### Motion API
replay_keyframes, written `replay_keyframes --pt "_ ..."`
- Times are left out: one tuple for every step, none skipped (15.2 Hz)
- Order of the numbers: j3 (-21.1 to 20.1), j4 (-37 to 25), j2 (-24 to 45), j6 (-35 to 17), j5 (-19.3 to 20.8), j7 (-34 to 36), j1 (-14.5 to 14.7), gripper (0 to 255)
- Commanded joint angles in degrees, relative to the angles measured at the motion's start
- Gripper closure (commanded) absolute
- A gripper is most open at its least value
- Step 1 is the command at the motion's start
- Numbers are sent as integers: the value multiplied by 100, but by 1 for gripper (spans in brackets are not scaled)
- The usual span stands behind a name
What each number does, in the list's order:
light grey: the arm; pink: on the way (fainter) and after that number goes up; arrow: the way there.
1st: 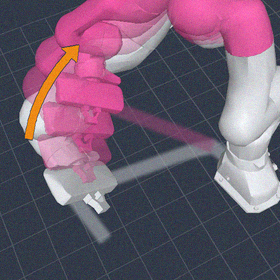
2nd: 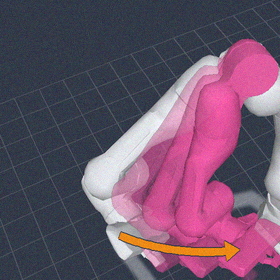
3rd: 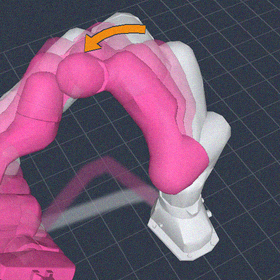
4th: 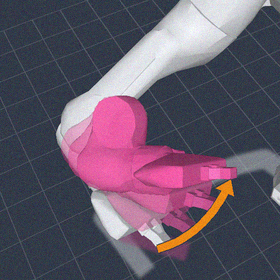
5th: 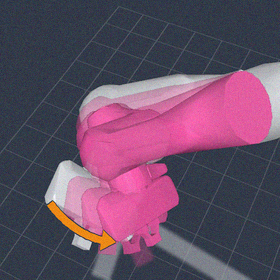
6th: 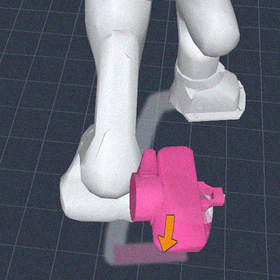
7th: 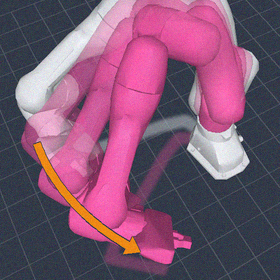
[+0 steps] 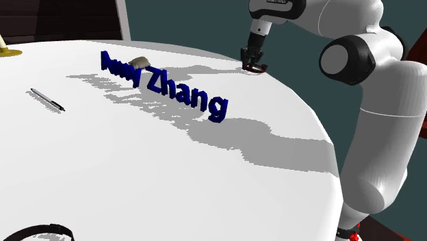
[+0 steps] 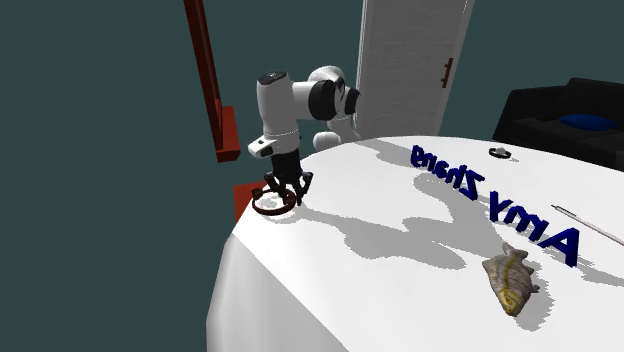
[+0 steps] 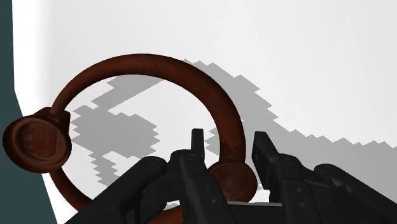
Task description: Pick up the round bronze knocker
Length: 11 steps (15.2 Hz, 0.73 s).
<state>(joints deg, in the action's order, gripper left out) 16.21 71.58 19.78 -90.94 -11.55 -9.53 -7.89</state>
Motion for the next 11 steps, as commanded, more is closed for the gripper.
replay_keyframes --pt "-1 -207 44 163 -11 23 -16 255" --pt "-1 -333 76 258 -20 31 -31 255" --pt "-1 -464 111 354 -30 38 -47 255" --pt "-1 -601 150 453 -42 46 -64 255" --pt "-1 -744 192 555 -54 55 -83 255" --pt "-2 -895 238 659 -68 63 -103 255" --pt "-3 -1053 289 766 -83 72 -125 255" --pt "-4 -1220 345 878 -101 81 -149 255" --pt "-6 -1397 406 993 -120 92 -176 255" --pt "-9 -1586 475 1114 -141 102 -206 255" --pt "-13 -1790 552 1241 -165 115 -239 255"
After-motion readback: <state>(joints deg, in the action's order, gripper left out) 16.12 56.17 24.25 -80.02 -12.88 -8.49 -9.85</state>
